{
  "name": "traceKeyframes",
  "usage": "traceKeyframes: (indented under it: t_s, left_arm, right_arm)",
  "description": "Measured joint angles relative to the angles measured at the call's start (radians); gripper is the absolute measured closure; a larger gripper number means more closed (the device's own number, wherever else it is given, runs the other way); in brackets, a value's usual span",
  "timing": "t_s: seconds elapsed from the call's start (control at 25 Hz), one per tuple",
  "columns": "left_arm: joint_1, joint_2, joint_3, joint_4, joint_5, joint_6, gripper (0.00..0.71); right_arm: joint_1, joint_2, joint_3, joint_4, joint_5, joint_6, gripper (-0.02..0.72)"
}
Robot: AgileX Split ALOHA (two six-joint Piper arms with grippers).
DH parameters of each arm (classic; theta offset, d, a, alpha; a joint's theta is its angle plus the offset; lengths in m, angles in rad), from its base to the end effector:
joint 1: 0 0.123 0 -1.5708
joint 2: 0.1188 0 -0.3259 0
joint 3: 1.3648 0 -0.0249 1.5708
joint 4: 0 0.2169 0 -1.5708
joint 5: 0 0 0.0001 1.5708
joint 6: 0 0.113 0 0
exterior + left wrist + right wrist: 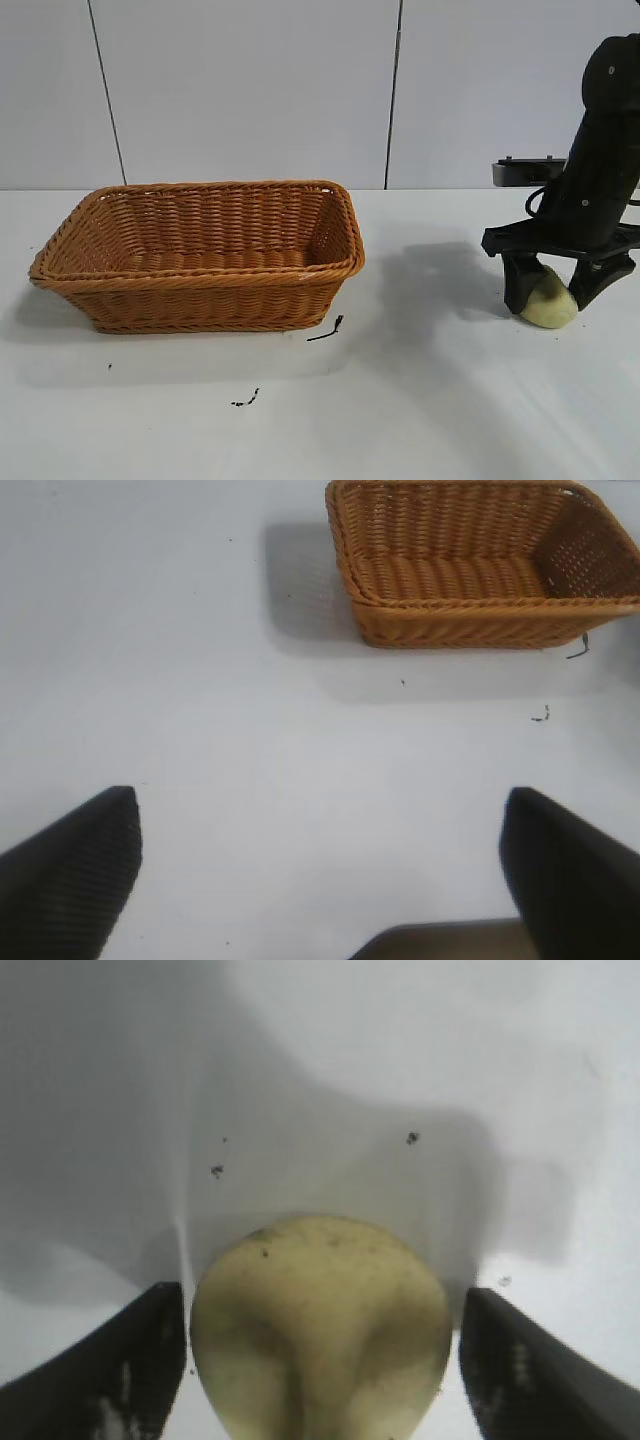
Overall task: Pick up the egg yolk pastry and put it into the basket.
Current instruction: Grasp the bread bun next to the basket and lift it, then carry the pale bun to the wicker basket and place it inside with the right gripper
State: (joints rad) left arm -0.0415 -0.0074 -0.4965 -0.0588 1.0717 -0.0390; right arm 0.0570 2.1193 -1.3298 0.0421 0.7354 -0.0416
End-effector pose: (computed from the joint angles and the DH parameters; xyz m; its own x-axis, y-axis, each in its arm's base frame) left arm -0.0578 -0.0034 0.2486 -0.4661 -0.0477 -0.8835 0.0560 0.9949 -0.0833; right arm 0.3975 0.0259 0.1459 -0.9888 -0.0668 -0.1334 -0.0710 0.9971 0.0266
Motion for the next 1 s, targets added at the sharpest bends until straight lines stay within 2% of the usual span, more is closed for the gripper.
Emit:
traceKeyframes:
  t_s: [0.08,0.2,0.52,0.64,0.8,1.0]
  left_arm:
    - [0.0,0.0,0.0,0.0,0.0,0.0,0.015]
    - [0.0,0.0,0.0,0.0,0.0,0.0,0.015]
    - [0.0,0.0,0.0,0.0,0.0,0.0,0.015]
    - [0.0,0.0,0.0,0.0,0.0,0.0,0.015]
    - [0.0,0.0,0.0,0.0,0.0,0.0,0.015]
    - [0.0,0.0,0.0,0.0,0.0,0.0,0.015]
  right_arm:
    - [0.0,0.0,0.0,0.0,0.004,-0.008,0.442]
    - [0.0,0.0,-0.001,0.0,0.008,-0.014,0.512]
    - [0.0,-0.088,-0.005,-0.009,0.032,-0.015,0.531]
    - [0.0,-0.147,-0.057,-0.009,0.108,-0.015,0.531]
    - [0.0,-0.162,-0.214,-0.009,0.247,-0.015,0.531]
    - [0.033,-0.162,-0.333,0.007,0.291,-0.015,0.531]
